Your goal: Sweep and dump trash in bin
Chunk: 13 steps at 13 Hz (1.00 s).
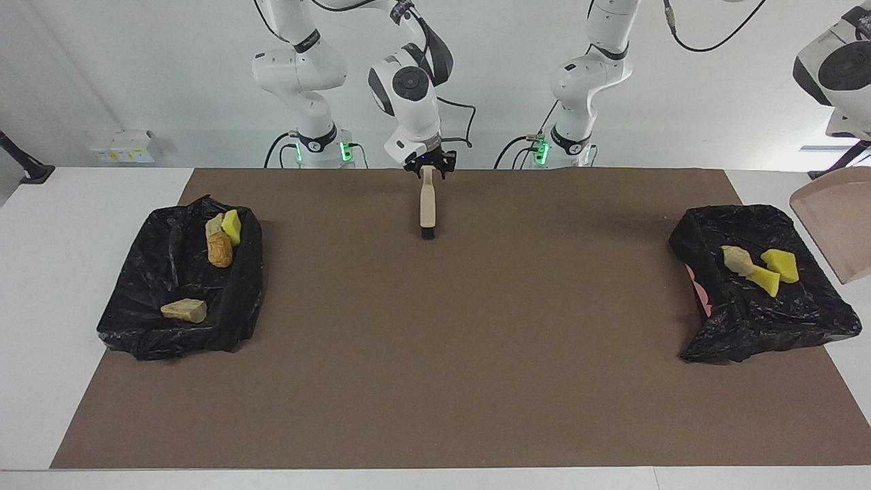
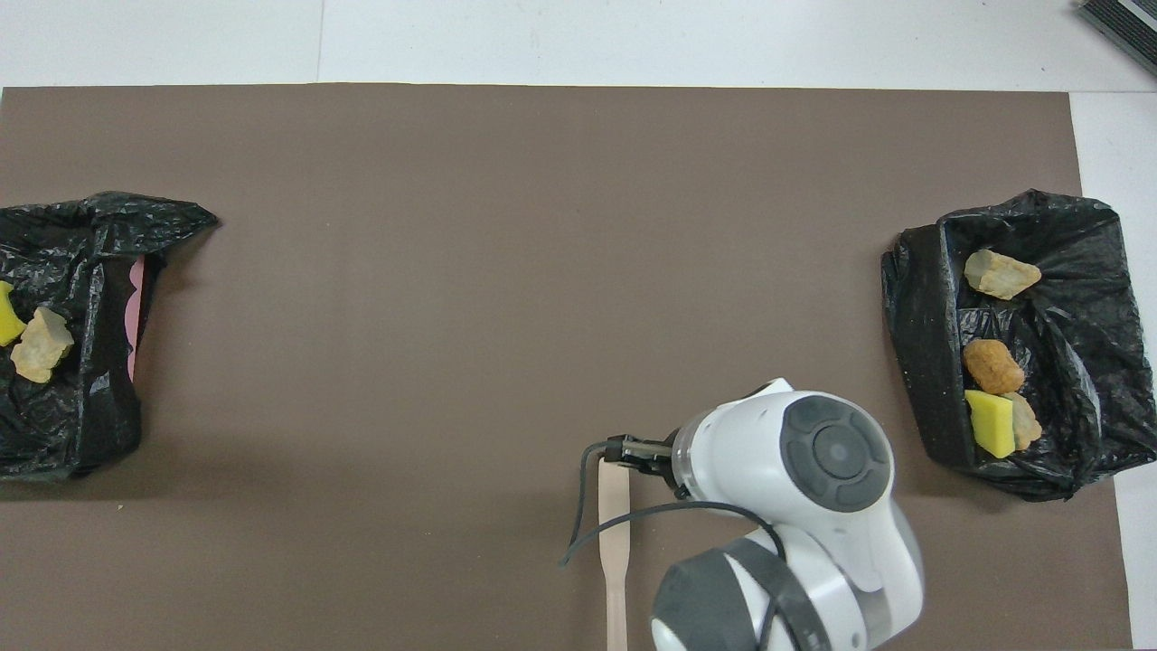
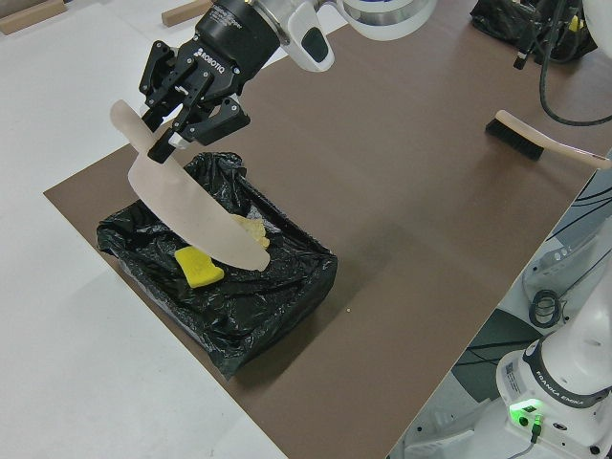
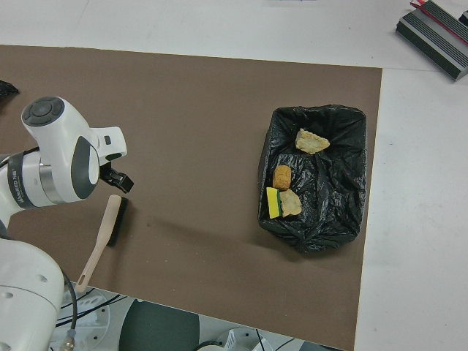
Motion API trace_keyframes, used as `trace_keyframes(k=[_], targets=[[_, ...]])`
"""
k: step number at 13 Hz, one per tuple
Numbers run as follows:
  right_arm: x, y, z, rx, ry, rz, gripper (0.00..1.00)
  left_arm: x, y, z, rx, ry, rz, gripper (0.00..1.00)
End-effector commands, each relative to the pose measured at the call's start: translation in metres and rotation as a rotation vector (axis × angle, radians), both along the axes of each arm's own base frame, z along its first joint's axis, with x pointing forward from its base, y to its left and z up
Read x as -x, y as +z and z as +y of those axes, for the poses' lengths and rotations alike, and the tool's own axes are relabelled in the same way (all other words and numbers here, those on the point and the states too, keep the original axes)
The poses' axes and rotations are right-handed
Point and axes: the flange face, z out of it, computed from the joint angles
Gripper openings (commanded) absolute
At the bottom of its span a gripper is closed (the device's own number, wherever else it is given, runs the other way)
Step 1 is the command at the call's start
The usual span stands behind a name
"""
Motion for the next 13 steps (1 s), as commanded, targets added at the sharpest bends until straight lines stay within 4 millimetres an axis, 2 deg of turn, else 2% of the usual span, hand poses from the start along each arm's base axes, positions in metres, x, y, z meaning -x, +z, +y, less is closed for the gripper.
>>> trace_keyframes(k=[1, 5, 6, 8, 9, 11, 12, 13], targets=[[-0.026, 0.024, -0.010, 0.034, 0.037, -0.006, 1.00, 0.007, -0.010, -0.019, 0.146, 0.068, -0.034, 0.00], [-0.040, 0.052, -0.021, 0.065, 0.048, -0.033, 1.00, 0.011, -0.026, -0.035, 0.406, 0.168, -0.048, 0.00], [-0.049, 0.062, -0.033, 0.080, 0.042, -0.051, 1.00, 0.013, -0.030, -0.039, 0.458, 0.212, -0.059, 0.00], [-0.060, 0.089, -0.046, 0.076, 0.063, -0.079, 1.00, 0.014, -0.036, -0.058, 0.536, 0.303, -0.088, 0.00], [-0.074, 0.103, -0.071, 0.065, 0.024, -0.093, 1.00, 0.015, -0.037, -0.069, 0.564, 0.366, -0.107, 0.00], [-0.092, 0.134, -0.107, 0.078, 0.009, -0.119, 1.00, 0.014, -0.041, -0.100, 0.617, 0.479, -0.149, 0.00], [-0.097, 0.154, -0.126, 0.084, 0.019, -0.132, 1.00, 0.014, -0.044, -0.119, 0.648, 0.520, -0.155, 0.00], [-0.102, 0.163, -0.147, 0.086, 0.018, -0.122, 1.00, 0.014, -0.045, -0.141, 0.668, 0.563, -0.169, 0.00]])
